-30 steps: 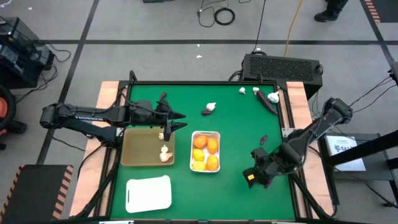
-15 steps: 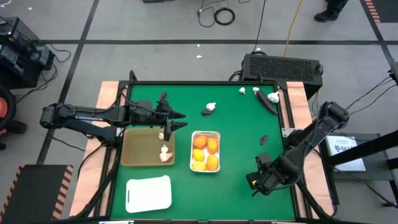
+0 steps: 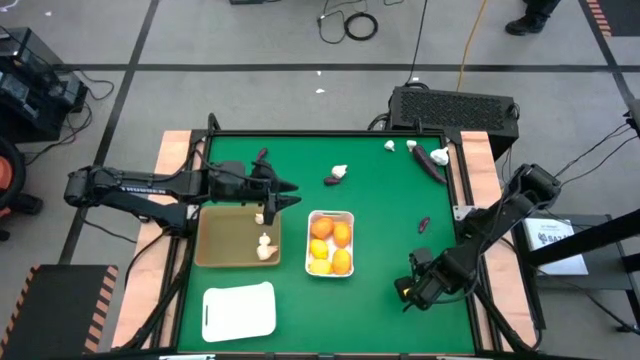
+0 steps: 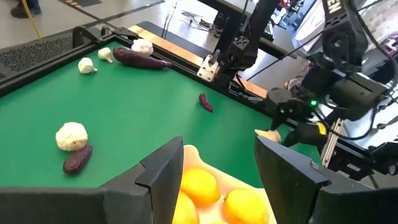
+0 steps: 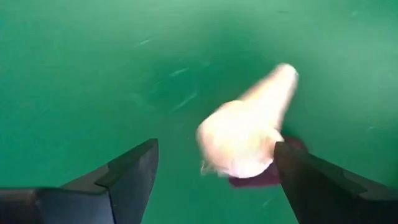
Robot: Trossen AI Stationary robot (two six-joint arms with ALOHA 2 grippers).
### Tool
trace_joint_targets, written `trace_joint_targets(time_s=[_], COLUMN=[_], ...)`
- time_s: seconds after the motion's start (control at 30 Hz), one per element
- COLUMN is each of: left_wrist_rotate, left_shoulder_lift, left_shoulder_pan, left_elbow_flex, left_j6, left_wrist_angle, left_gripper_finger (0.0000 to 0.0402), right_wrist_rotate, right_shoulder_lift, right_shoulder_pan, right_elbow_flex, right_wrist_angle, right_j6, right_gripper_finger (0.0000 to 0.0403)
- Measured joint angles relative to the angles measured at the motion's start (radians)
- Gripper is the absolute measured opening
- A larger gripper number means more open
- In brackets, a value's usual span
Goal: Sort produce into baskets
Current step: Put the white garlic into the orange bin
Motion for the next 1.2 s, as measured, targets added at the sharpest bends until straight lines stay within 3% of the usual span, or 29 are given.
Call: trace_joint_targets(time_s=[0.37, 0.97, 1.2], left_wrist_rotate=[0.003, 0.004, 0.012], left_shoulder_lift=[0.000, 0.000, 0.000], left_shoulder_pan=[0.005, 0.039, 0.039], left_elbow_flex=[0.000, 0.000, 0.000], left_j6=[0.000, 0.047, 0.054], left_wrist_angle=[-0.048, -0.049, -0.052], left_gripper_finger=[0.0205, 0.0205, 0.0205], right_wrist_rotate=[0.000, 0.008, 0.026], right_shoulder_lift=[0.000, -0.002, -0.019], right_shoulder_pan=[-0.001, -0.001, -0.013], right_elbow_flex=[-0.049, -0.049, -0.049], right_wrist_angle=[0.004, 0.093, 0.131], right_j6=[0.033, -0.005, 0.003], right_gripper_finger=[0.0302, 0.0145, 0.0126])
